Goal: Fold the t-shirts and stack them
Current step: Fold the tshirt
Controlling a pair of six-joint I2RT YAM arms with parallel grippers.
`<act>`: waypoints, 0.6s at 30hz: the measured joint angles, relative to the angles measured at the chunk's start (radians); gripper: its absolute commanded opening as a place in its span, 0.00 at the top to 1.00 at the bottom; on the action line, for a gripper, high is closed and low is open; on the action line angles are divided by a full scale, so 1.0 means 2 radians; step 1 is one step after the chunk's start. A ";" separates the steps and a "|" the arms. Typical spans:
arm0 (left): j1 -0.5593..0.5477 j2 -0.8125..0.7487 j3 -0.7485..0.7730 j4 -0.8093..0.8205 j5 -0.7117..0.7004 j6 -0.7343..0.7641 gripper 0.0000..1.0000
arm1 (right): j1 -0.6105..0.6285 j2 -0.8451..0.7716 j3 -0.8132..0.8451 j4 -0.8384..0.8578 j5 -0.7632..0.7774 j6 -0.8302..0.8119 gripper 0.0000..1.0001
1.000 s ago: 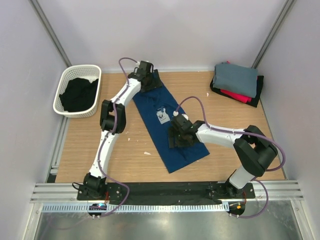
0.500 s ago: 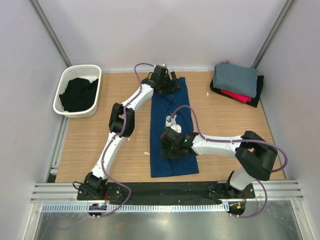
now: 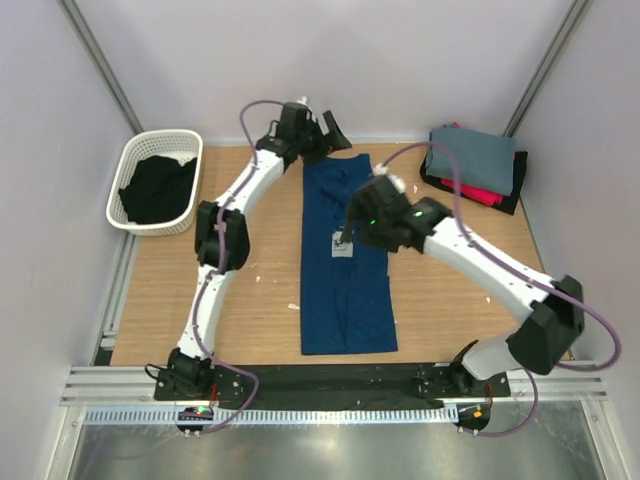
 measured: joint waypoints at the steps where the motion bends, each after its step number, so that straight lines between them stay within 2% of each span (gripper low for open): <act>1: 0.005 -0.026 -0.013 0.004 0.000 0.001 0.09 | -0.025 -0.014 0.012 -0.004 0.004 -0.002 0.18; 2: 0.010 -0.066 -0.041 0.007 -0.001 0.002 0.13 | -0.050 -0.028 0.022 -0.007 0.013 -0.004 0.18; 5: 0.019 -0.182 -0.130 0.013 -0.014 0.004 0.16 | -0.113 -0.058 0.028 -0.017 0.037 -0.012 0.18; 8: 0.002 -0.317 -0.259 0.038 -0.040 0.002 0.31 | -0.160 -0.057 0.027 -0.024 0.056 -0.030 0.19; 10: -0.026 -0.374 -0.332 0.060 -0.051 -0.003 0.39 | -0.188 -0.040 0.023 -0.019 0.058 -0.044 0.21; 14: -0.085 -0.406 -0.449 0.084 -0.061 -0.030 0.50 | -0.235 0.017 0.022 0.012 0.034 -0.073 0.30; 18: -0.125 -0.360 -0.504 0.077 -0.080 -0.050 0.52 | -0.258 0.084 0.026 0.065 -0.005 -0.104 0.49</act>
